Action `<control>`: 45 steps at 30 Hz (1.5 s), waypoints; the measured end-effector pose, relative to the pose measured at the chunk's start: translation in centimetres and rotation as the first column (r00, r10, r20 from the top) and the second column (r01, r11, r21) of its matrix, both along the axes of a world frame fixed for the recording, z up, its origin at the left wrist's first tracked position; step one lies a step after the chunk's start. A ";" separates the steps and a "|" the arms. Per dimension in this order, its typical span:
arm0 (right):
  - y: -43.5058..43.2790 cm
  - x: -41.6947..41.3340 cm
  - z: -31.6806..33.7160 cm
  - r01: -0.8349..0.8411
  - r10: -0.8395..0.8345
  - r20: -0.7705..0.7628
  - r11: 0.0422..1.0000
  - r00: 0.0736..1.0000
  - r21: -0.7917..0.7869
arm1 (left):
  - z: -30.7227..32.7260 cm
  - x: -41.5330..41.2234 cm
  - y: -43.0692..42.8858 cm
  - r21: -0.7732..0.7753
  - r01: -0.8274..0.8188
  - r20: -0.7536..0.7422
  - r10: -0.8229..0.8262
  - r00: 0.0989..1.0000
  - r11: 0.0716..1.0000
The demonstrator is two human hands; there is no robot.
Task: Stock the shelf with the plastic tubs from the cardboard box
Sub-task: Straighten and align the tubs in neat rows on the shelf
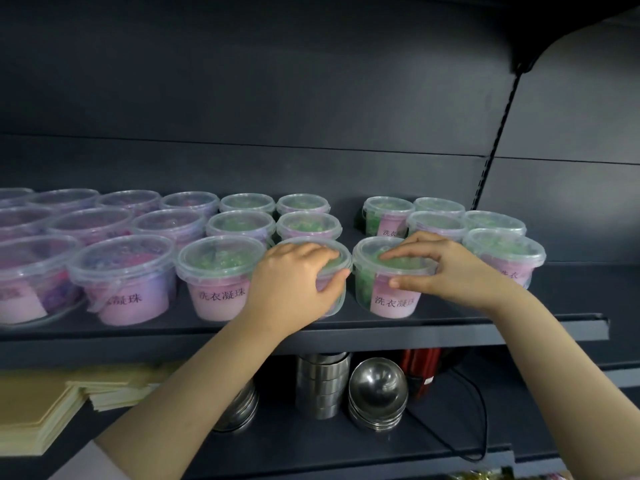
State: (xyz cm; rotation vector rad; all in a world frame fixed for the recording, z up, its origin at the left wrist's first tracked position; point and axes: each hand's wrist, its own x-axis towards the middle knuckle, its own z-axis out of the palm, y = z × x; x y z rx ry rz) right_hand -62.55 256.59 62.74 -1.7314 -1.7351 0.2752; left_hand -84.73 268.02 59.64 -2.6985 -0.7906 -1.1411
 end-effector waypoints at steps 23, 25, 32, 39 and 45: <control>3.4 11.7 4.6 0.323 -0.248 0.290 0.913 0.925 -0.251 | 4.7 2.5 5.1 -0.479 -0.163 -0.476 -0.100 0.874 0.863; 4.0 11.1 4.8 0.277 -0.205 0.272 0.925 0.940 -0.261 | 4.8 2.6 5.1 -0.480 -0.163 -0.474 -0.099 0.875 0.862; 6.1 9.4 4.1 0.073 -0.069 0.023 0.960 0.997 -0.270 | 4.8 2.6 5.1 -0.472 -0.192 -0.494 -0.077 0.866 0.860; 7.8 9.4 3.4 -0.050 0.015 -0.125 0.959 0.992 -0.278 | 4.4 2.7 5.0 -0.468 -0.189 -0.492 -0.076 0.867 0.864; 8.8 8.5 3.2 -0.120 0.099 -0.095 0.960 0.991 -0.253 | 4.5 2.5 5.2 -0.459 -0.195 -0.496 -0.067 0.866 0.867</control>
